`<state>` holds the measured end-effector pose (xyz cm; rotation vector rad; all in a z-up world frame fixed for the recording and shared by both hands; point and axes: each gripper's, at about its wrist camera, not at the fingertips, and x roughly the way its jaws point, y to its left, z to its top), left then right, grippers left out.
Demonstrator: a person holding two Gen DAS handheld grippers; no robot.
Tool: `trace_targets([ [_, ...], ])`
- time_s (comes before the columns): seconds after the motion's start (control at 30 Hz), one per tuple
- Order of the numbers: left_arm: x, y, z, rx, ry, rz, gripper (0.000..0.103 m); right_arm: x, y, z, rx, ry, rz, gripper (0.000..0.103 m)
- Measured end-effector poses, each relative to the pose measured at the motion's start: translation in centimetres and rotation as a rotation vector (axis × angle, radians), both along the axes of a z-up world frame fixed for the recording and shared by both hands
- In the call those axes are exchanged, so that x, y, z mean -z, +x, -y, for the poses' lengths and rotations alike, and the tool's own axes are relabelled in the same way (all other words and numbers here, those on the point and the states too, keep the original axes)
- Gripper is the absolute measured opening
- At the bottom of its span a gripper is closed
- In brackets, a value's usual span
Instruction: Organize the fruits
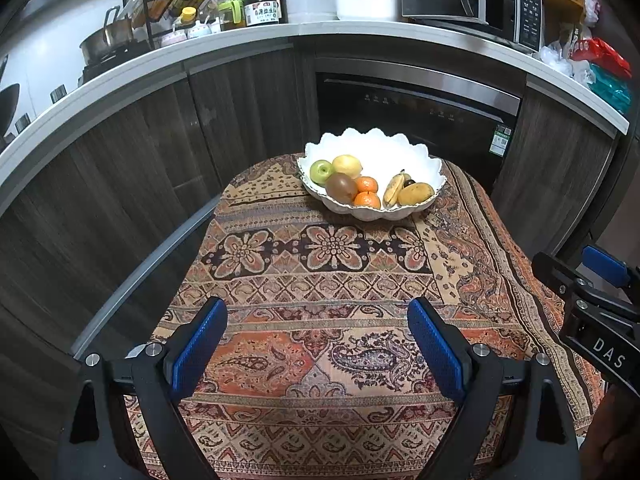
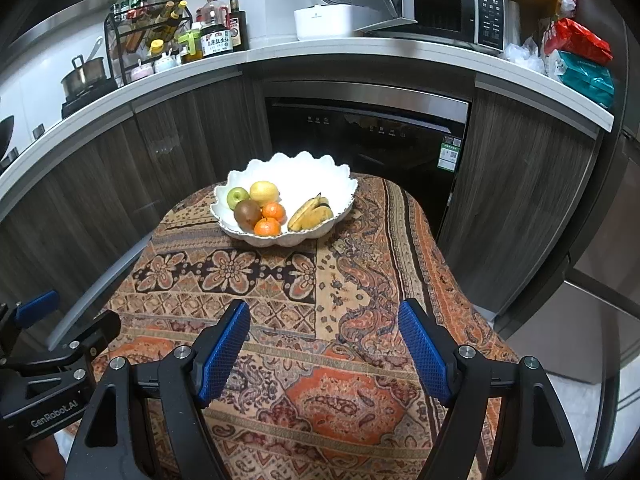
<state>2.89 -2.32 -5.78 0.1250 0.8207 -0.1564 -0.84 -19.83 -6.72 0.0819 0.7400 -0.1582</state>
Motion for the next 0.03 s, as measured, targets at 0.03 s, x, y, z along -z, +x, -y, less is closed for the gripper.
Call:
trace_targets([
  [0.03,0.09,0.10,-0.01,-0.001,-0.001,-0.002,0.092,0.09,0.13,-0.01,0.000,0.000,-0.003,0.077],
])
